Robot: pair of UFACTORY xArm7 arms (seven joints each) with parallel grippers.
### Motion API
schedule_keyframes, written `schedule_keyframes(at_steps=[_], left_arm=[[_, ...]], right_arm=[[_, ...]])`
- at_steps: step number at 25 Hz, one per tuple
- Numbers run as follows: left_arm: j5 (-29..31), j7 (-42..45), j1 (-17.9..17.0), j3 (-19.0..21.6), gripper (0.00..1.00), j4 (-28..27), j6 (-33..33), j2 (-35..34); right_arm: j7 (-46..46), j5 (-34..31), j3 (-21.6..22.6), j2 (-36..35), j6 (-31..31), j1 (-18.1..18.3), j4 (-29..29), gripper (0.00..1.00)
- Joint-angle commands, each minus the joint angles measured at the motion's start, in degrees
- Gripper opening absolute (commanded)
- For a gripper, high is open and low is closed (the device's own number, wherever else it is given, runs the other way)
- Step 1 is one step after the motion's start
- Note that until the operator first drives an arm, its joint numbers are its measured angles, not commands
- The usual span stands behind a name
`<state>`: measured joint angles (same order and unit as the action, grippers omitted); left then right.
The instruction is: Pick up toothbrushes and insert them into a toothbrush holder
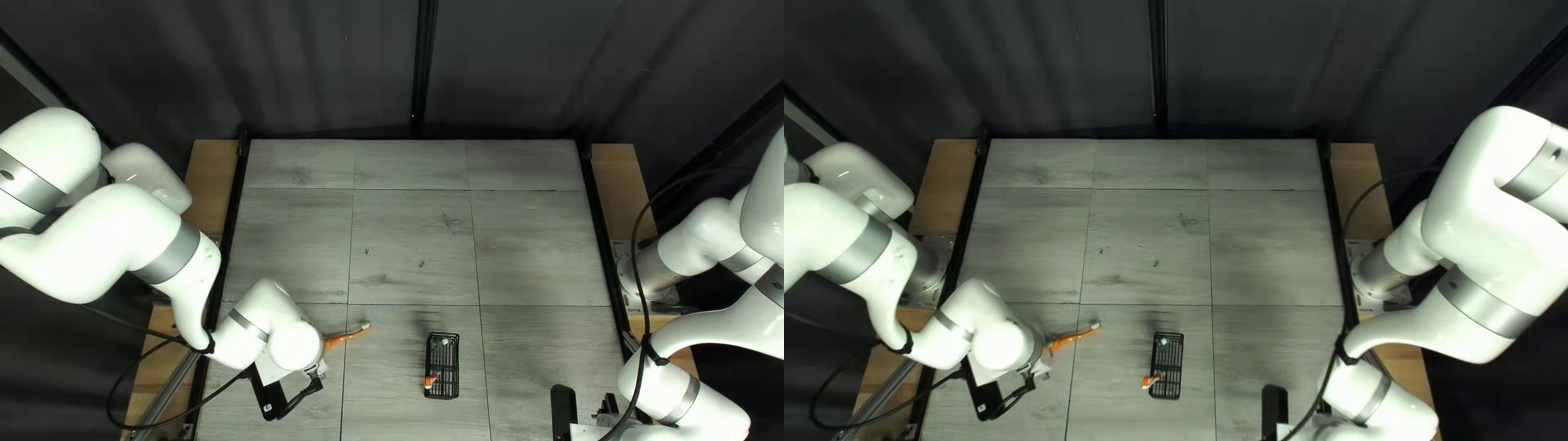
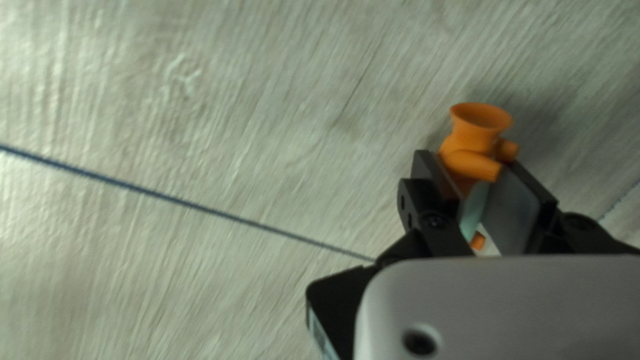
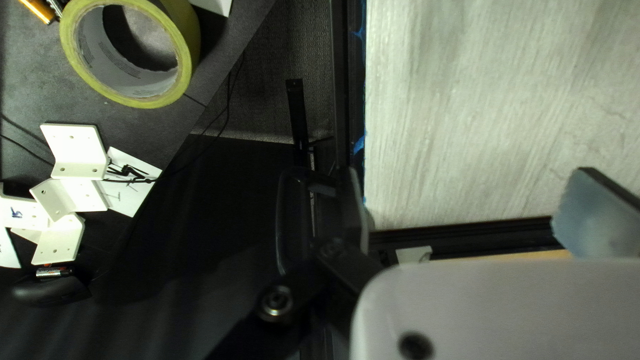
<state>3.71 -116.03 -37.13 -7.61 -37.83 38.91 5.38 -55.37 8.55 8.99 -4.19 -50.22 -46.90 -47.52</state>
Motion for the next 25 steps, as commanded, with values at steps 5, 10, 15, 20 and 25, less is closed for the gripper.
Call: schedule_keyframes(at_steps=[5,10,15,20,25], left_arm=[[9.01,15.35,-1.91,1.94,0.00,-5.36,10.91,-5.27],[14.33,23.41,-2.92,2.71,0.00,-11.68,18.70,-1.76],[18.21,39.24,-3.93,2.07,0.00,-24.50,35.64,5.83],[17.63,47.85,-4.04,0.18,0.00,-37.56,52.00,14.03],[18.22,48.72,-5.08,-0.08,0.00,-48.41,62.66,21.98]], right_arm=[[0.00,0.00,0.00,0.00,0.00,0.00,0.00,1.00],[0.00,0.00,0.00,0.00,0.00,0.00,0.00,1.00],[0.00,0.00,0.00,0.00,0.00,0.00,0.00,1.00],[0.00,0.00,0.00,0.00,0.00,0.00,0.00,1.00],[0.00,0.00,0.00,0.00,0.00,0.00,0.00,1.00]])
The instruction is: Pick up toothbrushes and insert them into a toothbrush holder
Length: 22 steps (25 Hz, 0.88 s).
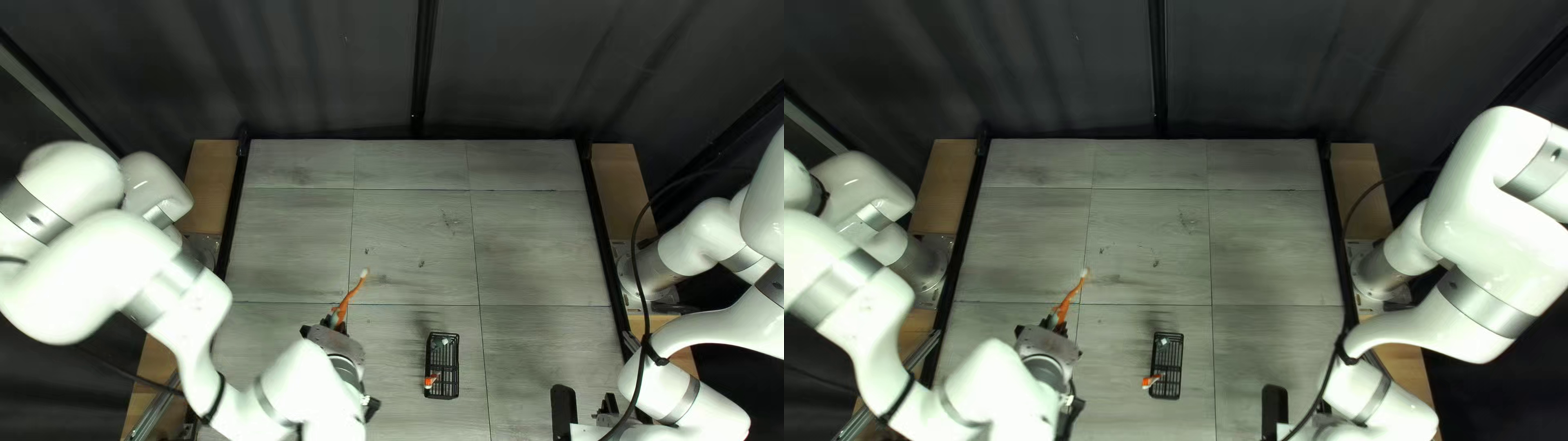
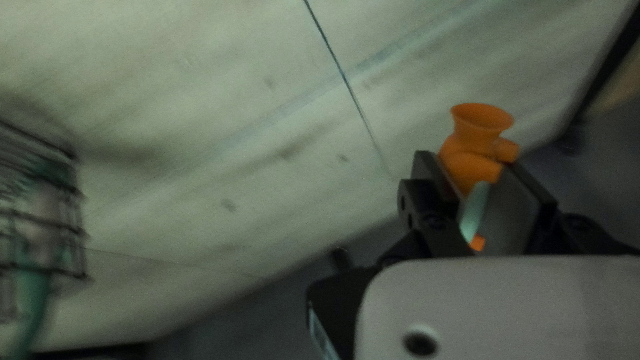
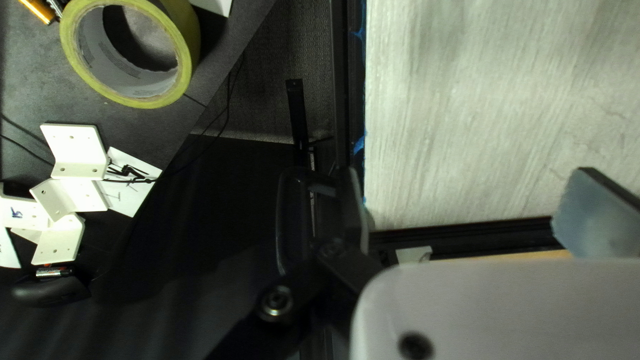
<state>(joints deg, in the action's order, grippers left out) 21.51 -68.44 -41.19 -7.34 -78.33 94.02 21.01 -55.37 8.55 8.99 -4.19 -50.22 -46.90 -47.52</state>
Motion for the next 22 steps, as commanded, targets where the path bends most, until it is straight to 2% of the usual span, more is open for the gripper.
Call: schedule_keyframes(at_steps=[1,3,5,10,12,15,20,22], left_arm=[[0.60,0.90,-1.48,-0.16,0.00,-10.44,9.49,8.88],[0.96,0.50,-2.07,0.22,0.00,-12.21,10.79,11.07],[1.79,-0.43,-2.92,1.01,0.00,-11.31,10.23,11.37],[5.04,-3.94,-4.32,3.68,0.00,0.41,1.41,3.74],[5.99,-6.50,-4.31,4.34,0.00,2.54,-1.18,2.08],[7.01,-9.88,-4.14,4.91,0.00,3.68,-3.18,1.08],[8.29,-12.29,-4.52,5.32,0.00,2.52,-3.33,2.75],[8.63,-12.65,-4.59,5.33,0.00,1.36,-3.32,3.88]], right_arm=[[0.00,0.00,0.00,0.00,0.00,0.00,0.00,1.00],[0.00,0.00,0.00,0.00,0.00,0.00,0.00,1.00],[0.00,0.00,0.00,0.00,0.00,0.00,0.00,1.00],[0.00,0.00,0.00,0.00,0.00,0.00,0.00,1.00],[0.00,0.00,0.00,0.00,0.00,0.00,0.00,1.00],[0.00,0.00,0.00,0.00,0.00,0.00,0.00,1.00],[-0.21,-0.86,0.15,-0.38,0.24,-0.26,-0.04,1.00],[0.92,-2.08,-1.01,3.05,-3.56,1.00,-0.08,1.00]])
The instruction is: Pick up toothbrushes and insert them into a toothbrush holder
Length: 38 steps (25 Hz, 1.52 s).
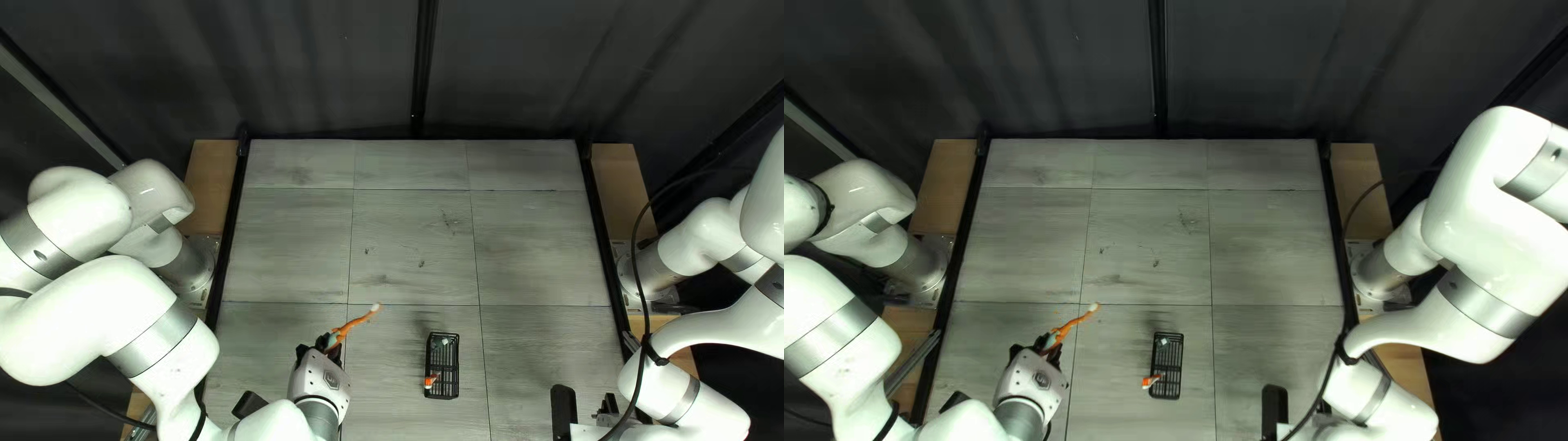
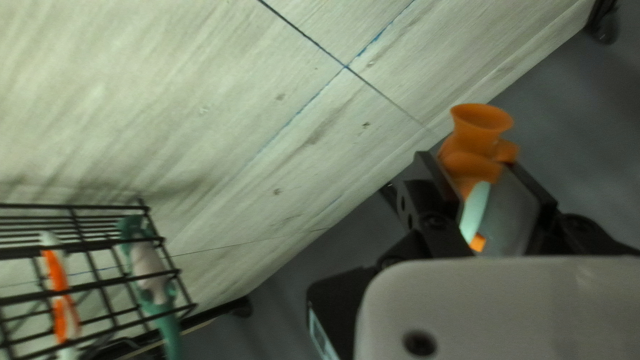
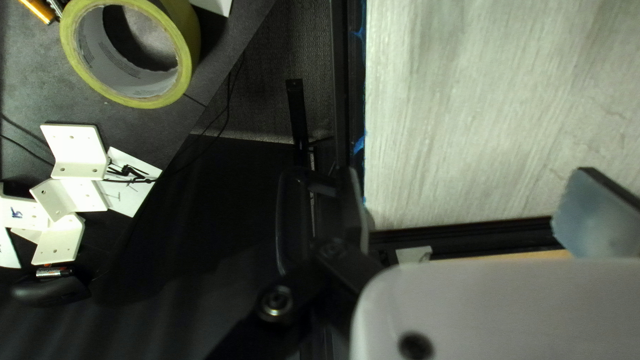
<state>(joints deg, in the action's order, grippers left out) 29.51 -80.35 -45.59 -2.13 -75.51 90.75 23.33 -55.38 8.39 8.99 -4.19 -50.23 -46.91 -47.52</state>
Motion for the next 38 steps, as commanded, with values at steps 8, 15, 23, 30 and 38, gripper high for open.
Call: schedule_keyframes(at_steps=[8,15,23,30,38], left_arm=[[1.51,-0.70,-0.05,-0.19,0.00,-1.56,-0.45,1.56],[1.51,-0.70,-0.05,-0.19,0.00,-1.56,-0.45,1.56],[1.51,-0.70,-0.05,-0.19,0.00,-1.56,-0.45,1.56],[1.51,-0.70,-0.05,-0.19,0.00,-1.56,-0.45,1.56],[1.51,-0.70,-0.05,-0.19,0.00,-1.56,-0.45,1.56]], right_arm=[[8.50,-7.26,-5.82,13.82,-14.77,5.34,-0.32,1.00],[16.45,-15.00,-9.63,26.68,-18.25,8.84,2.78,1.00],[16.80,-16.36,-7.93,22.29,-21.24,7.92,-2.25,1.00],[8.00,-17.67,-6.44,30.93,-14.15,9.47,7.49,1.00],[3.91,-24.77,-9.65,37.06,-6.69,16.29,11.48,1.00]])
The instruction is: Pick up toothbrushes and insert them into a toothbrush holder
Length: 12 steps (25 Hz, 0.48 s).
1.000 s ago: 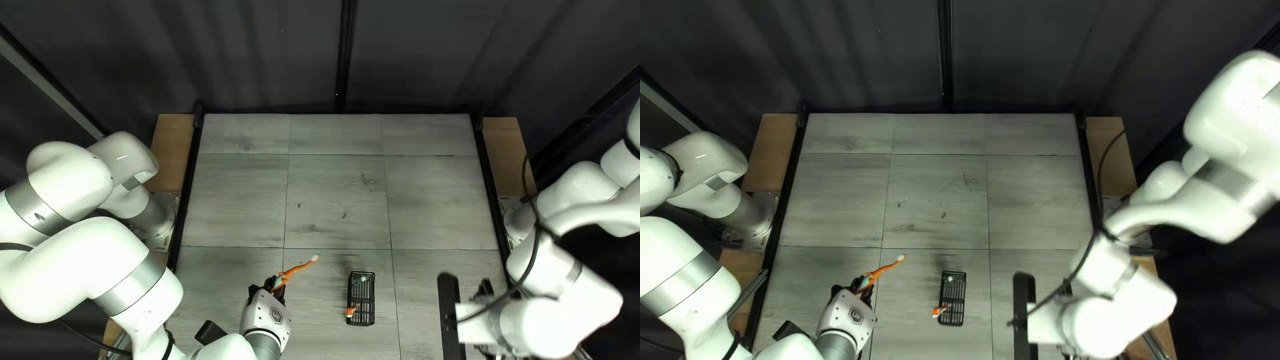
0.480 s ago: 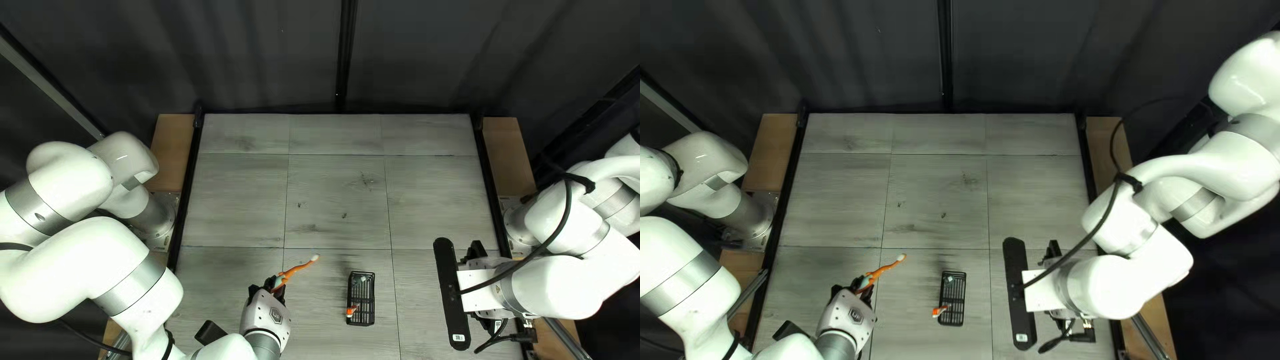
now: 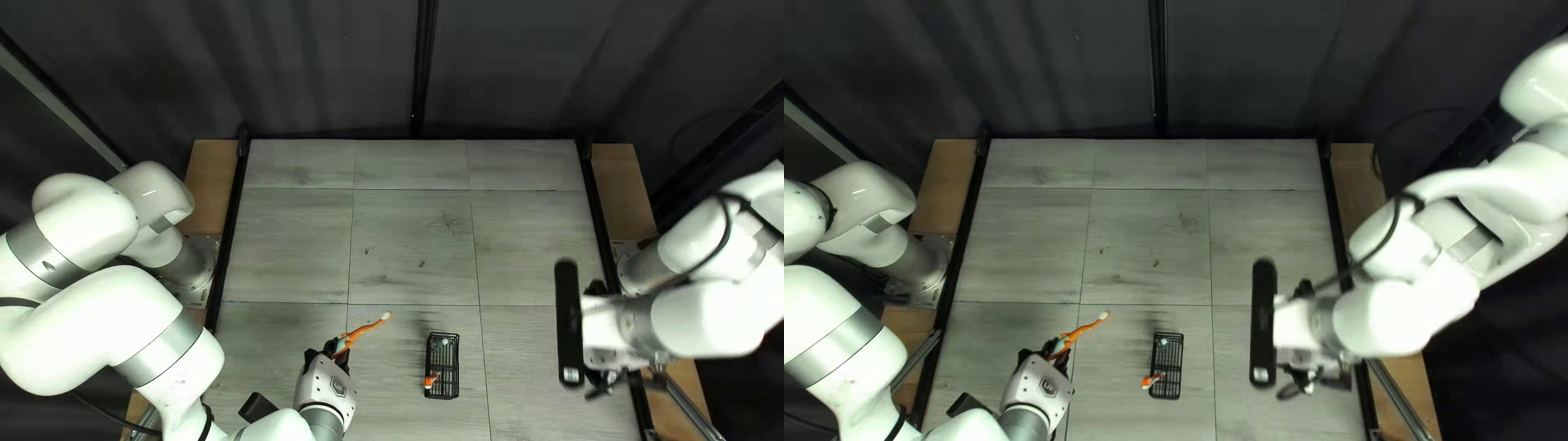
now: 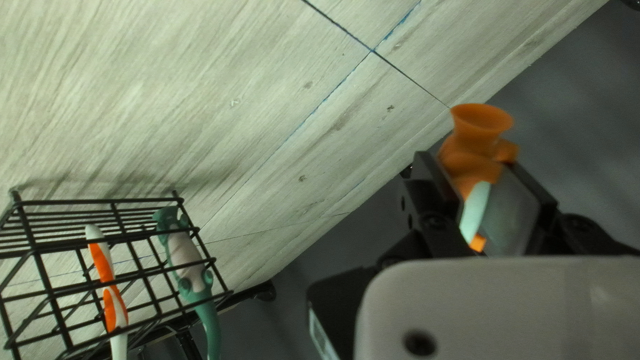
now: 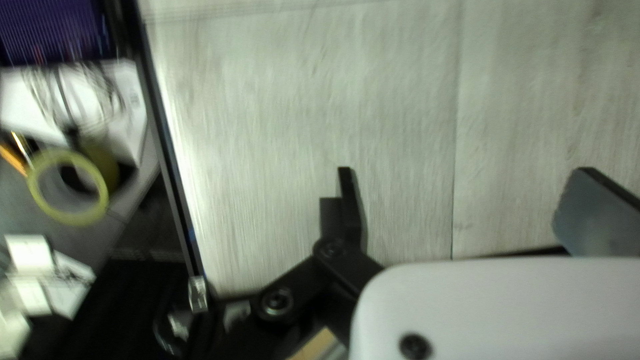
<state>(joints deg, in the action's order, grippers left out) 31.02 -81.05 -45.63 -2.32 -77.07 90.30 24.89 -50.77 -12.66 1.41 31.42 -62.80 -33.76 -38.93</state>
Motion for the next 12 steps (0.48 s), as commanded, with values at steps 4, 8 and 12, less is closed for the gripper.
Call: schedule_keyframes(at_steps=[4,8,12], left_arm=[[0.00,0.00,0.00,0.00,0.00,0.00,0.00,0.00],[0.00,0.00,0.00,0.00,0.00,0.00,0.00,0.00],[0.00,0.00,0.00,0.00,0.00,0.00,0.00,0.00]], right_arm=[[-0.57,-7.32,-4.02,-1.62,14.30,5.63,4.12,1.00],[2.07,-9.02,-6.32,-6.35,20.07,6.87,2.00,1.00],[7.54,-9.18,-8.89,-14.36,26.38,6.88,-3.34,1.00]])
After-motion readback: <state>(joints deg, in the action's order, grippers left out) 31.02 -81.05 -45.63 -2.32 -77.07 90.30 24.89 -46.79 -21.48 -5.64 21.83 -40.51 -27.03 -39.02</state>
